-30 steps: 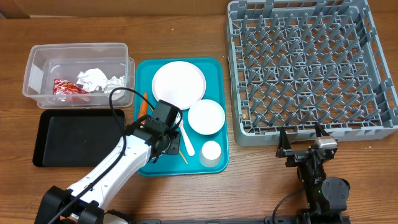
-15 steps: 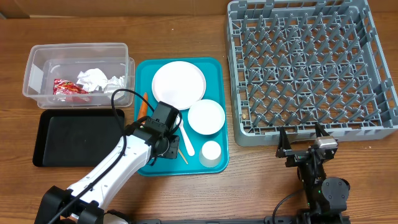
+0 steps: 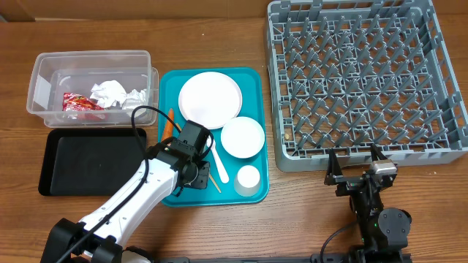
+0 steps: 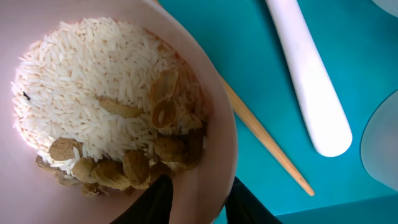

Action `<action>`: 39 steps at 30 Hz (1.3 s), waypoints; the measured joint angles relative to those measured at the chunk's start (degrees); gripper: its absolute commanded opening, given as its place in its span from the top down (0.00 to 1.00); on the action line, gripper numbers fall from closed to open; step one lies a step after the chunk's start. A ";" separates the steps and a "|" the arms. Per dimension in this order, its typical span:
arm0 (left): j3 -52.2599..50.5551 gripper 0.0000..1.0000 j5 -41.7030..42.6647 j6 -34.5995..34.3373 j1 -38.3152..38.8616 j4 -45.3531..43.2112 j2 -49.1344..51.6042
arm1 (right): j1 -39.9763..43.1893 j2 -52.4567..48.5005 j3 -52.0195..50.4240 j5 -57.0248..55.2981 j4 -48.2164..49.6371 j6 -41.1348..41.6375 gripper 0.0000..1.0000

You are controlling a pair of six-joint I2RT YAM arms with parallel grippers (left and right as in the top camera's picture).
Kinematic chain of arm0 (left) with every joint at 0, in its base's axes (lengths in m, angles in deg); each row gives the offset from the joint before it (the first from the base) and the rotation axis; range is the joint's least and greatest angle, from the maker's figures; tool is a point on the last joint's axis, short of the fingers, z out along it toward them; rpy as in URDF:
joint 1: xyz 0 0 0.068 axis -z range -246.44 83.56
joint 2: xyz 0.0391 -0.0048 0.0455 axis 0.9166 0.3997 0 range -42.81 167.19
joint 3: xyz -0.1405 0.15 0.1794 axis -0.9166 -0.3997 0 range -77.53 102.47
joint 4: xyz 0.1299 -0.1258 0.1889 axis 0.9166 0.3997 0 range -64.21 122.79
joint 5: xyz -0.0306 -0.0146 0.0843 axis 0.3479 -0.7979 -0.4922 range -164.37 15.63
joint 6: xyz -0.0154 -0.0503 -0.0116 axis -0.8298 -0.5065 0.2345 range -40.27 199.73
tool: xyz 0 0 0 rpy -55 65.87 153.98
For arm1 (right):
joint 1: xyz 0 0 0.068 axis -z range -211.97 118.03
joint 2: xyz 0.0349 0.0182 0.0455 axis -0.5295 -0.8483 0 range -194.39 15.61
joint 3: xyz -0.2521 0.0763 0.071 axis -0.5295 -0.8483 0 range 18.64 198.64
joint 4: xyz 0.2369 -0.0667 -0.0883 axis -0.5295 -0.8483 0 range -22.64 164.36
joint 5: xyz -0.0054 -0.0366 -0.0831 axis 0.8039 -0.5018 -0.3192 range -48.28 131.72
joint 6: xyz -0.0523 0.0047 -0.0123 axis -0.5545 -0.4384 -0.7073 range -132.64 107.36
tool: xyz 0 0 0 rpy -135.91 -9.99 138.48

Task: Sort waste into correct bins and load items into the dishwasher
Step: 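Lower the left gripper onto the rim of the pink rice bowl, then close the left gripper on the bowl rim and lift it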

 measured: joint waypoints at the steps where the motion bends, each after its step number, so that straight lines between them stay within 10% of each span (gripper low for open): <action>1: 0.00 0.64 0.00 0.00 0.00 -0.02 0.00 | 0.00 0.00 0.00 -0.02 0.02 0.02 0.00; 6: 0.00 0.88 0.02 0.31 0.00 0.42 0.00 | 0.00 0.00 0.00 0.00 0.00 0.00 0.00; 16: 0.00 0.80 0.02 0.87 0.02 0.55 0.00 | 0.00 0.00 0.00 0.00 0.00 0.00 0.00; 23: 0.00 0.96 0.09 1.14 0.02 0.13 0.00 | 0.00 0.00 0.00 -0.02 0.00 0.00 0.00; 39: 0.13 0.96 -1.51 3.21 0.28 0.22 0.00 | 0.00 0.00 0.00 -0.02 0.00 0.02 0.00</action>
